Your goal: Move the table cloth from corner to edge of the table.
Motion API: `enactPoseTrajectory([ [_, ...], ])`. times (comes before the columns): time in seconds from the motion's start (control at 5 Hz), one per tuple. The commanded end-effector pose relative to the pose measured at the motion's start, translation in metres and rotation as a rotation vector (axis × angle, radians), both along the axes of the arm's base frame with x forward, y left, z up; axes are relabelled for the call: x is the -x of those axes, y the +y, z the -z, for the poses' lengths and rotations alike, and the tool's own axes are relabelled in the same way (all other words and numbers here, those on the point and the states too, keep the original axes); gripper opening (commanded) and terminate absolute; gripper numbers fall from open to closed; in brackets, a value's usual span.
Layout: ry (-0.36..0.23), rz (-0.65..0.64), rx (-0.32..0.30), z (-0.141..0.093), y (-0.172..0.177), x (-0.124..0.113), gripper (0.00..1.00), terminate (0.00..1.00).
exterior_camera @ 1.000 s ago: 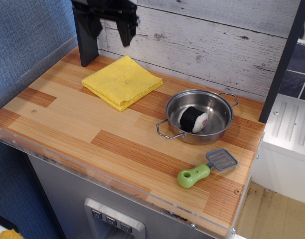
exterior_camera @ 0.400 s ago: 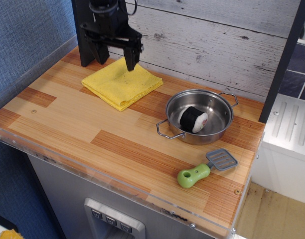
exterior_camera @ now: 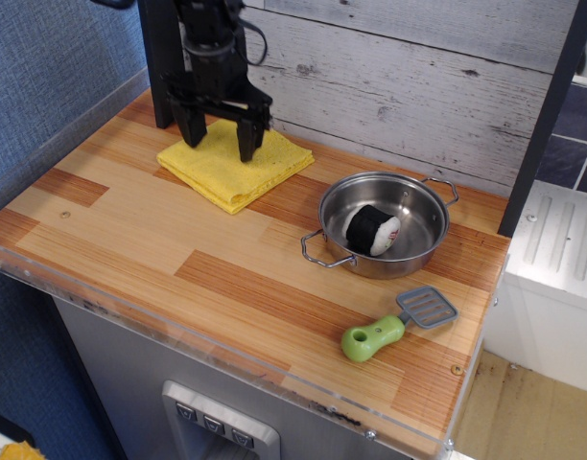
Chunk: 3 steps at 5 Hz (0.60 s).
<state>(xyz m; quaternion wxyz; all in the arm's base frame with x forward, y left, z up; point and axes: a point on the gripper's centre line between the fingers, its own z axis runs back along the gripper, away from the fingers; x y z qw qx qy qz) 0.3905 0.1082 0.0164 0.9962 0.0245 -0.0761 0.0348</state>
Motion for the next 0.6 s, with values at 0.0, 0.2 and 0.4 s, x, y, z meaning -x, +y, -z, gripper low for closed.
enactPoseTrajectory([
  [0.0, -0.003, 0.004, -0.008, -0.003, 0.005, 0.007, 1.0, 0.0],
  [0.2, 0.016, -0.017, 0.016, -0.003, 0.009, 0.025, 1.0, 0.0],
  [0.4, 0.035, -0.036, 0.005, 0.001, 0.018, 0.044, 1.0, 0.0],
])
